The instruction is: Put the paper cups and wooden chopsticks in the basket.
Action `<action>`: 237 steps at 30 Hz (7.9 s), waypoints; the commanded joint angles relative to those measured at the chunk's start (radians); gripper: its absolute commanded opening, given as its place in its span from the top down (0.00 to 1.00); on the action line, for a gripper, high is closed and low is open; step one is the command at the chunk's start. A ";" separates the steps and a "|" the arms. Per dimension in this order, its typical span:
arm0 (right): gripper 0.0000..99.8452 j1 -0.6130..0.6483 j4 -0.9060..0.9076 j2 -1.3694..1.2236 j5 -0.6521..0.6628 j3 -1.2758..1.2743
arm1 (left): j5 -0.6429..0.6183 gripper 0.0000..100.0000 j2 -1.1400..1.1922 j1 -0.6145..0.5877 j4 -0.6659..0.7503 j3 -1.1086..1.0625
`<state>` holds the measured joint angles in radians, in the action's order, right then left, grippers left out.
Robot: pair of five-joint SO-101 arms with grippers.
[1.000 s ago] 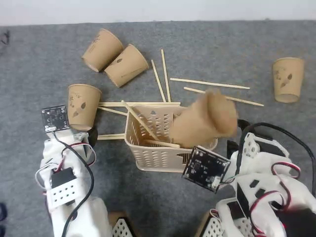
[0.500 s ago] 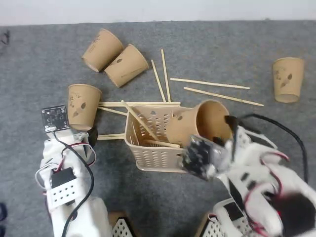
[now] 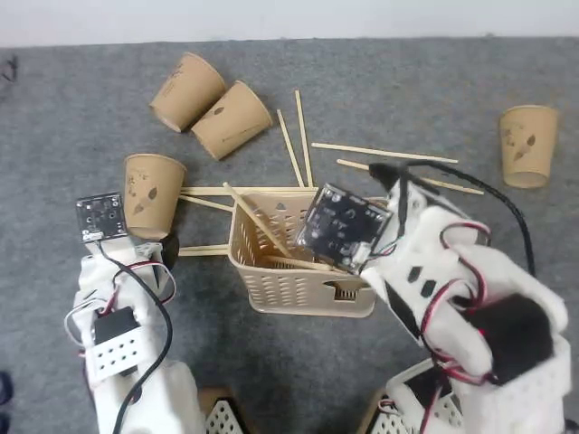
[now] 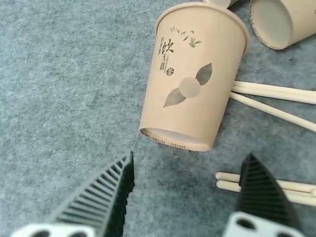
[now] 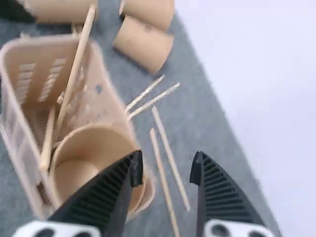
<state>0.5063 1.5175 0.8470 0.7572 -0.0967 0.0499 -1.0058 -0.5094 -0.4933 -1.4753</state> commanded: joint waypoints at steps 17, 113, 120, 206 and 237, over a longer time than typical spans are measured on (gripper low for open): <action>0.82 -0.673 -0.300 -0.154 -0.206 0.219 | 0.009 0.67 -0.020 0.006 0.025 0.001; 0.82 -0.825 0.153 -1.678 -0.272 1.227 | 0.011 0.67 -0.020 0.038 0.026 -0.008; 0.82 -0.839 0.280 -1.532 -0.269 1.218 | 0.011 0.67 -0.020 0.038 0.026 -0.008; 0.72 -0.987 0.277 -1.371 0.743 0.961 | 0.011 0.67 -0.020 0.040 0.074 -0.030; 0.75 -0.920 0.143 -1.234 0.928 0.505 | 0.011 0.67 -0.020 0.040 0.075 -0.030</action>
<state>-0.4266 1.6740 -0.3728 1.6962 0.3391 0.0529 -1.0058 -0.4757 -0.4396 -1.5075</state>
